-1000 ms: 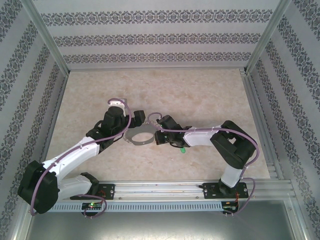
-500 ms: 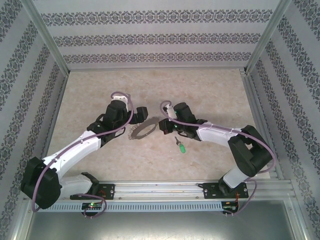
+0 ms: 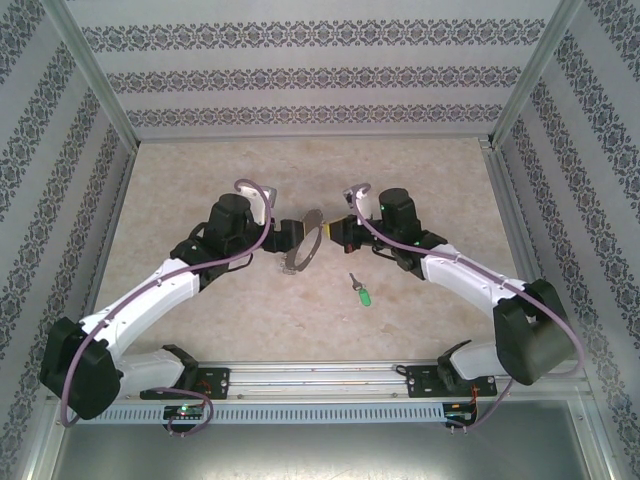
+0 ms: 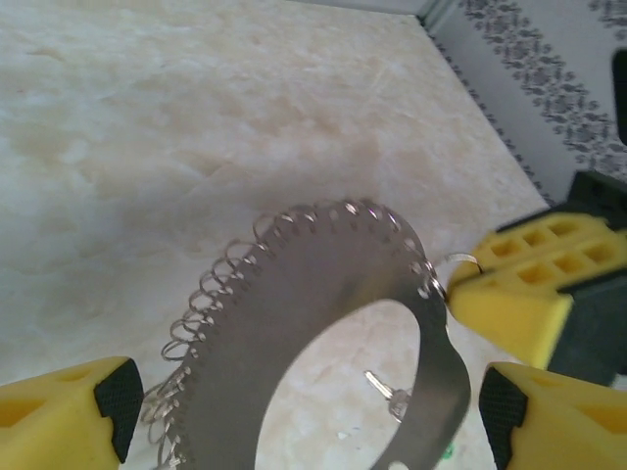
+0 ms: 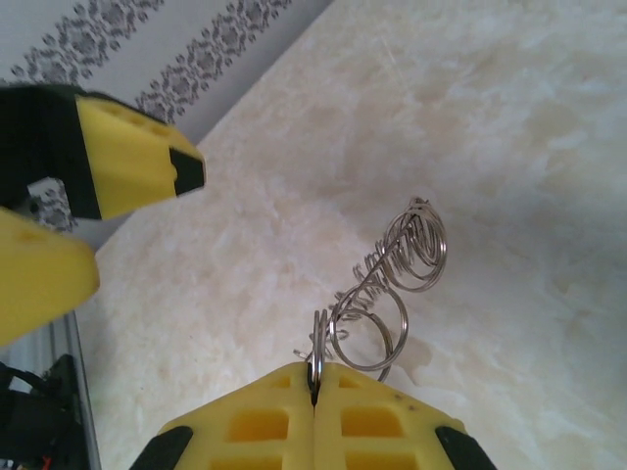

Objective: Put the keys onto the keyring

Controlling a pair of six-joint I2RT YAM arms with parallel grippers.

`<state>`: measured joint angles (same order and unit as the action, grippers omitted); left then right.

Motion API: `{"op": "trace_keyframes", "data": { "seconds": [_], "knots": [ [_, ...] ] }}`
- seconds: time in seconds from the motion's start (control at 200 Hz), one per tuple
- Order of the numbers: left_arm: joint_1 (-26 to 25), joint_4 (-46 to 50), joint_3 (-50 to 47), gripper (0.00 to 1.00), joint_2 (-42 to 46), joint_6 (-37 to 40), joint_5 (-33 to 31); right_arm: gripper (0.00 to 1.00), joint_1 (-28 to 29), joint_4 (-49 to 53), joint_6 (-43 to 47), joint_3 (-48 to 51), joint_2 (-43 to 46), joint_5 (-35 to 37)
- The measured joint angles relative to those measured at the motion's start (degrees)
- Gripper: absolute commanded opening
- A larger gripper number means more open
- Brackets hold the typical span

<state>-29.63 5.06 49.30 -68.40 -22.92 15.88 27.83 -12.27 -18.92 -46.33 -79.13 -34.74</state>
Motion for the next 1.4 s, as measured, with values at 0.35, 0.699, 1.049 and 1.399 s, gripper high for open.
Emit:
{"op": "trace_keyframes", "data": {
  "seconds": [0.35,0.699,1.049,1.399],
  "knots": [
    [0.0,-6.6,-2.3,0.68,-1.1,0.0,8.8,0.0,-1.4,-0.8,-2.1,0.0,0.3,-3.7],
    [0.0,-6.8,-2.3,0.71,-2.2,-0.2,9.0,0.0,2.9,-3.7,-3.4,2.8,-10.0,-0.7],
    [0.0,-6.6,-2.8,0.71,-2.9,0.2,9.0,0.0,3.4,-8.9,-4.9,6.5,-13.6,-2.4],
    [0.0,-6.9,-2.8,0.47,-3.5,1.5,13.2,0.0,1.1,-6.9,-4.2,4.2,-3.6,-8.8]
  ]
}}
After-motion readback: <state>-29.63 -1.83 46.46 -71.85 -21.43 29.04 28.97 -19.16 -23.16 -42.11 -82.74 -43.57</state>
